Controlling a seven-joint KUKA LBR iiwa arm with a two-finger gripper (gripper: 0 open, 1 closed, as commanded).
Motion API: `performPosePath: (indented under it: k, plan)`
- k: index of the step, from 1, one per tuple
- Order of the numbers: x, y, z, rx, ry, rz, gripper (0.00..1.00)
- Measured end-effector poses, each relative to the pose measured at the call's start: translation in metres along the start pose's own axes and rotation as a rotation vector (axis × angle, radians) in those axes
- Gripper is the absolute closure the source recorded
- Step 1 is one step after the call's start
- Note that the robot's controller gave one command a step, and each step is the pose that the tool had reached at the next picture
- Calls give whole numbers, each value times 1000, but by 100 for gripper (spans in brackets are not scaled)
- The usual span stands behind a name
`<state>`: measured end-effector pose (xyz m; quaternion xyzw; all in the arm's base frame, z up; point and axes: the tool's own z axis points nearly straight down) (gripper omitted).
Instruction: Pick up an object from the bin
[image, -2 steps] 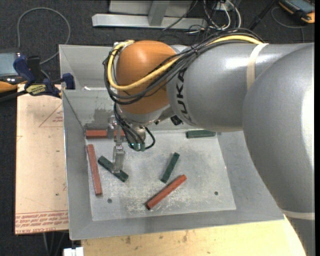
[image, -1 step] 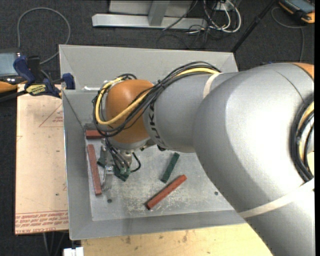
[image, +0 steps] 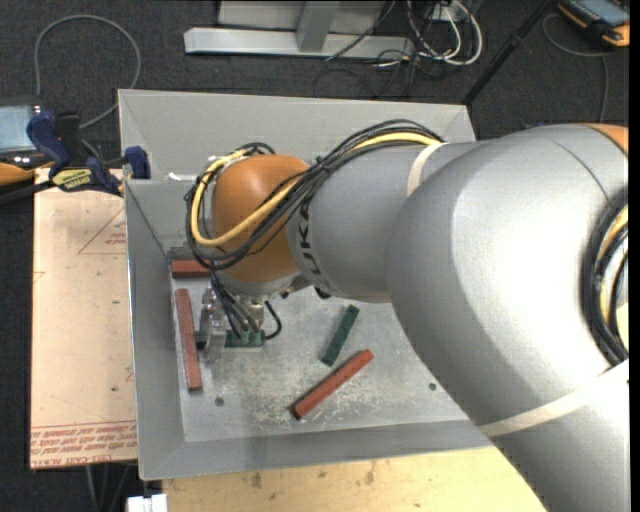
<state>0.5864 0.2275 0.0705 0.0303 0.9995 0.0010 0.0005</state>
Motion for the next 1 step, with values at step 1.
performPosePath:
  k: [1]
  plan:
    - [-24,16,-130,-4,-10,-19,100]
